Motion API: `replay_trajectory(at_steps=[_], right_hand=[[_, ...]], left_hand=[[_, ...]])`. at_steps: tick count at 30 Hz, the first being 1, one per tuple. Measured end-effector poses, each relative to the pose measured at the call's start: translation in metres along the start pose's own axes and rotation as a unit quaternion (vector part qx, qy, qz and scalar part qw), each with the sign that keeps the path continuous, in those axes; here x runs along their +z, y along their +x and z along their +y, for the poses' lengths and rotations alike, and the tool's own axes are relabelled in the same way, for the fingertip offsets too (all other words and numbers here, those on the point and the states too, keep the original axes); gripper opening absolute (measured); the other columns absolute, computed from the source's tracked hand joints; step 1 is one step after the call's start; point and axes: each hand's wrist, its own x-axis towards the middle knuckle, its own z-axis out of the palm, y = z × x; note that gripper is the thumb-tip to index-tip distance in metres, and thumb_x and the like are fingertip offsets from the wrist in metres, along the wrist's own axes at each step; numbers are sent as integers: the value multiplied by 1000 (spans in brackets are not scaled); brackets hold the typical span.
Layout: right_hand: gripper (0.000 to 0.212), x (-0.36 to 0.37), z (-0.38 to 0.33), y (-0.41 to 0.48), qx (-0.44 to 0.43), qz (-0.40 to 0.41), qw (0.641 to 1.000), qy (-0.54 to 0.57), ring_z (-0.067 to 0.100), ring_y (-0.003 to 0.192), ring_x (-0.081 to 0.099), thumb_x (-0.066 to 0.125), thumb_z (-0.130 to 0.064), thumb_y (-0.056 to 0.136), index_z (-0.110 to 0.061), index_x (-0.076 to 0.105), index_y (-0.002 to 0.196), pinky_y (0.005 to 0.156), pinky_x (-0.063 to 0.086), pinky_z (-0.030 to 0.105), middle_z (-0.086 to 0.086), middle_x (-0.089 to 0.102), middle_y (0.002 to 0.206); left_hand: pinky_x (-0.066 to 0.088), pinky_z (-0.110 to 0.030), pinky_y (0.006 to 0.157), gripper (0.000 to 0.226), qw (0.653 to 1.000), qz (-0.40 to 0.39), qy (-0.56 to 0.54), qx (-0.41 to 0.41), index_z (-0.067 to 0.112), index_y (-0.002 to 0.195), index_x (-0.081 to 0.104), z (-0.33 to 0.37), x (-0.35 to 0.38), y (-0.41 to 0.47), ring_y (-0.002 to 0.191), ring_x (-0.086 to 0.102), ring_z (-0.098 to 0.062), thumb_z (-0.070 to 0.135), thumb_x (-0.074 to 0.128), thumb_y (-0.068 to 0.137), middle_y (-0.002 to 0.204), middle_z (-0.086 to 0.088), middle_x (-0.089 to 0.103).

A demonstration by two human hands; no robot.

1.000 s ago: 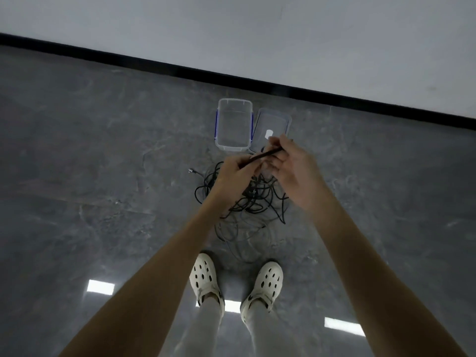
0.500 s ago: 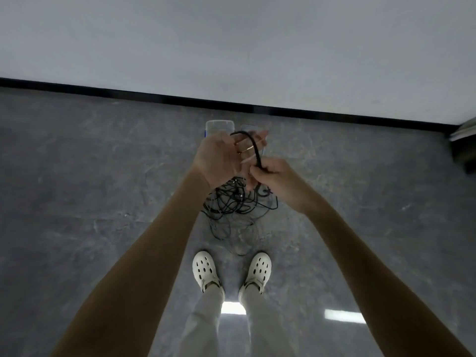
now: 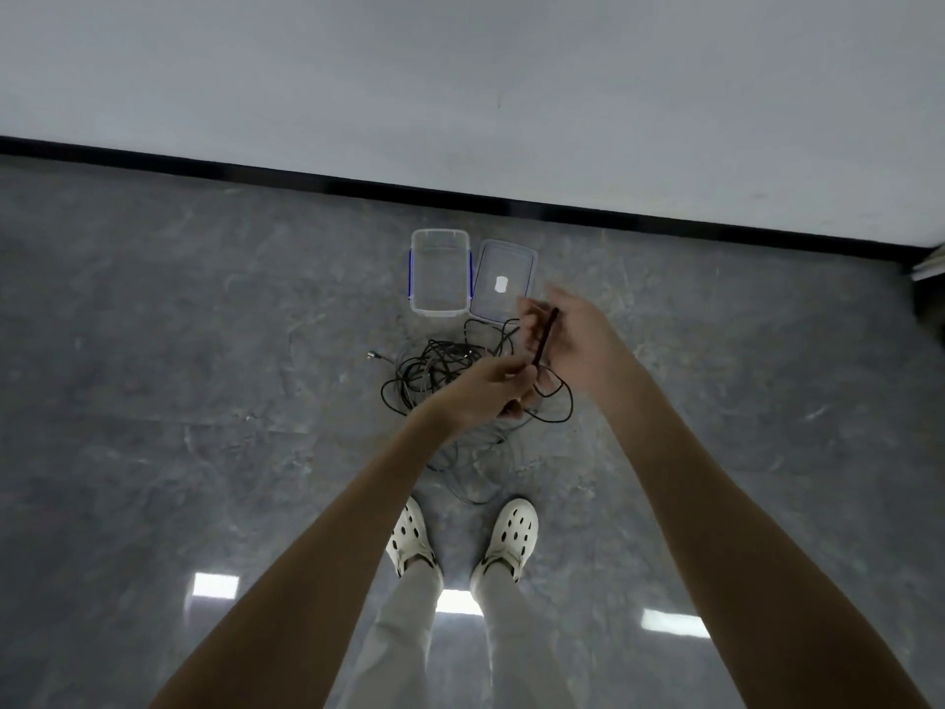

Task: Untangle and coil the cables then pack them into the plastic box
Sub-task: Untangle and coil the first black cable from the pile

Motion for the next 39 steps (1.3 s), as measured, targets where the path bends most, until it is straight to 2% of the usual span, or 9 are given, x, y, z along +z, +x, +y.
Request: replay_trajectory(at_steps=[5,10,13,19,22,27,30,35,39], right_hand=[[37,6,18,-6,-55,-38,987,-148,7,39,26,31,-23,106,-4,59,91,42,23,20,-7,32,47],[31,10,57,-34,-125,-132,920,-347,9,49,32,37,-13,104,-4,59,84,50,25,22,5,44,57],[29,1,80,-42,-110,-142,893,-413,14,54,35,42,-14,102,-1,62,85,53,29,23,1,44,59],[31,-25,88,-17,42,-174,961,-211,18,86,67,43,-4,99,10,51,125,78,53,24,18,66,99],[41,-33,87,-1,67,-176,963,-190,24,108,63,42,-32,97,-3,61,117,98,43,34,15,68,112],[53,-41,121,-1,-3,-207,827,-522,6,89,63,41,-56,93,-10,69,95,83,46,20,-1,69,91],[22,-57,145,8,-82,-114,803,-579,16,80,64,53,-32,94,-15,65,88,79,53,37,3,68,84],[21,-41,105,5,-165,-27,821,-547,6,83,68,44,-8,100,-14,62,91,81,50,22,-2,70,84],[18,-14,44,8,-220,-52,891,-394,19,82,68,42,-4,100,-8,59,96,78,55,29,9,67,81]], left_hand=[[47,-33,94,33,948,64,-299,-84,8,113,60,-14,-9,3,93,63,-18,12,29,102,98,-6,68],[56,-23,58,52,885,106,-436,-123,8,92,60,-2,-23,27,62,65,-16,49,29,102,74,-5,63],[44,-17,40,27,865,172,-463,-92,5,97,56,23,-29,34,41,51,-8,22,36,105,62,0,56],[22,-17,42,24,944,105,-310,-41,15,105,56,27,-35,22,44,30,-5,6,33,104,63,5,47],[26,-15,41,29,921,82,-381,15,17,99,58,22,-39,20,45,31,-5,5,32,103,63,6,48],[33,-15,42,28,850,130,-501,95,17,108,57,37,-62,39,46,36,-4,10,31,105,64,6,53],[41,-16,50,23,882,134,-443,85,15,112,57,52,-71,46,55,49,-5,13,35,104,70,6,61],[49,-27,85,31,971,122,-203,17,16,120,58,37,-69,42,93,67,-12,32,36,105,106,3,73],[37,-39,111,53,996,51,-76,-8,29,130,55,1,-57,30,122,57,-15,55,19,101,128,3,65]])
